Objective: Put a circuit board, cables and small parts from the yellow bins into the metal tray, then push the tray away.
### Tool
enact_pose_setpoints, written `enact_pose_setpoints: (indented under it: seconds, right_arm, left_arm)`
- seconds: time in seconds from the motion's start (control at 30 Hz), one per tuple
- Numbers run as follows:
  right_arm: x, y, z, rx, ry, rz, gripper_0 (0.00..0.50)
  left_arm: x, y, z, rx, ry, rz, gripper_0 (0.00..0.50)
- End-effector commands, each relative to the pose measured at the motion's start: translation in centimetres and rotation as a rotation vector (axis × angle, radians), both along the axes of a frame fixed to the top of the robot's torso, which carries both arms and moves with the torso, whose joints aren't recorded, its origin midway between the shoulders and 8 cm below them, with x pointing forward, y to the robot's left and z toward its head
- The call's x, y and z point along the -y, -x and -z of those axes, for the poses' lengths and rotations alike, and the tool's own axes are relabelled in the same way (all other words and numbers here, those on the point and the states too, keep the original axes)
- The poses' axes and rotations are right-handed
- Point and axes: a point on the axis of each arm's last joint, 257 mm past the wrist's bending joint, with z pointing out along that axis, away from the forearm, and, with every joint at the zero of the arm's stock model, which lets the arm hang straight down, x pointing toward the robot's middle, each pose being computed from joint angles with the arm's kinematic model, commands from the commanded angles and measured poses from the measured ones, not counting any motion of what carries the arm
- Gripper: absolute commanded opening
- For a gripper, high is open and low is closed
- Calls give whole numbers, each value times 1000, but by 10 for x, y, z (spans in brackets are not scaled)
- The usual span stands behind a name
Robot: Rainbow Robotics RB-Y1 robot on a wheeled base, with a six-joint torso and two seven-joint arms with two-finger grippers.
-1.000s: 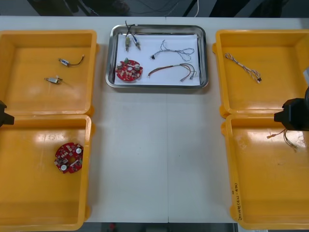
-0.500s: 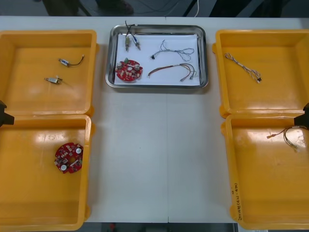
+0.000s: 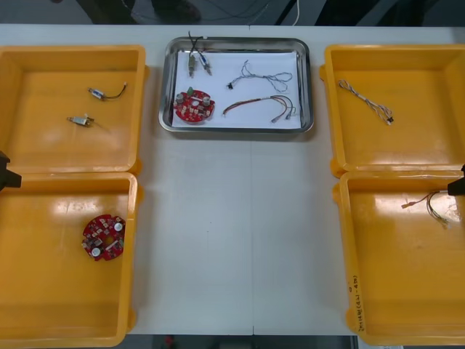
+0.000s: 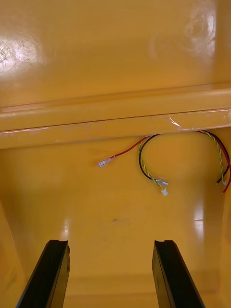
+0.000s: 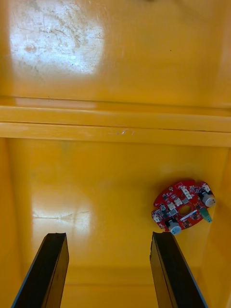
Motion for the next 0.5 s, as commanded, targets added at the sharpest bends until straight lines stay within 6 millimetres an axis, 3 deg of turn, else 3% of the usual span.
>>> enact_pose_setpoints:
  seconds: [0.03,0.5]
  right_arm:
    - [20,3,-12,16,64,-12,500]
    - [3,1,-14,34,122,-69,500]
  left_arm:
    - [-5,4,-4,16,-66,90,500]
    - [-5,4,-4,16,-66,90,500]
